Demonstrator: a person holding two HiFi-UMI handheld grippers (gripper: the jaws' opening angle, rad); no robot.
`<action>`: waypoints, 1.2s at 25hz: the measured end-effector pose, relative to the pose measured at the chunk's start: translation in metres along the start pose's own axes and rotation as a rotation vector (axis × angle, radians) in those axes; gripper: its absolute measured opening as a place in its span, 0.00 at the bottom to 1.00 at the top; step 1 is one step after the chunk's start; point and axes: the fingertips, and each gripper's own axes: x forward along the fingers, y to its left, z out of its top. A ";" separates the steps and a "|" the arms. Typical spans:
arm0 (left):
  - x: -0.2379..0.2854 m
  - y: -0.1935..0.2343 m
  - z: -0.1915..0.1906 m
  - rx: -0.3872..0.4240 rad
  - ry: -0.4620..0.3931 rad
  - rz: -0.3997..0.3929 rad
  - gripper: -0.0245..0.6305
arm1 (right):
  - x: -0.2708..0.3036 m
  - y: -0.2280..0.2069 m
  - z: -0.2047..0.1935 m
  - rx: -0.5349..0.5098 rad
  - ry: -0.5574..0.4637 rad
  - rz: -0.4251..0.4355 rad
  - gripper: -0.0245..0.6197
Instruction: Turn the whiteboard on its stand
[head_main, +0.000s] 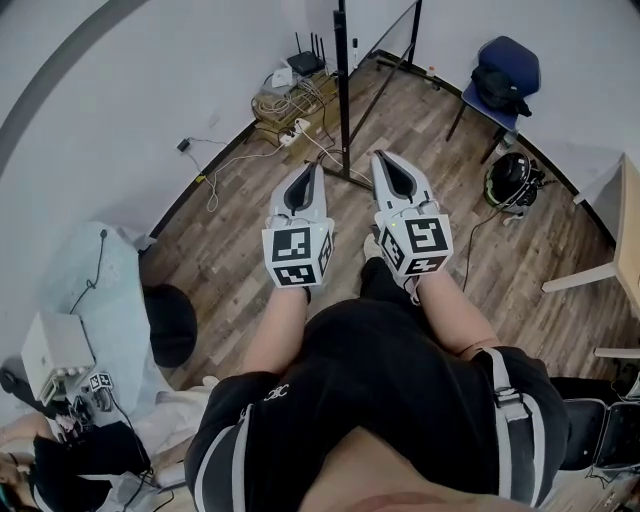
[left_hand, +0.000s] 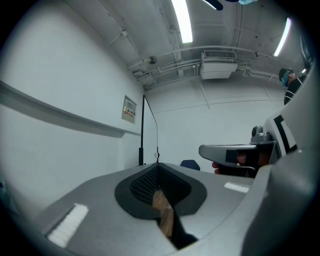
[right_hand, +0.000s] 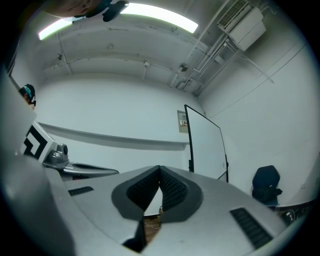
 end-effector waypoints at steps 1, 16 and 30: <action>0.003 0.002 0.000 0.004 0.000 0.003 0.05 | 0.004 -0.002 -0.002 0.004 -0.003 0.003 0.04; 0.091 0.061 -0.012 0.026 0.032 0.051 0.05 | 0.122 -0.035 -0.024 0.026 -0.011 0.059 0.04; 0.204 0.096 -0.024 -0.050 0.084 0.080 0.05 | 0.229 -0.102 -0.057 0.039 0.082 0.073 0.04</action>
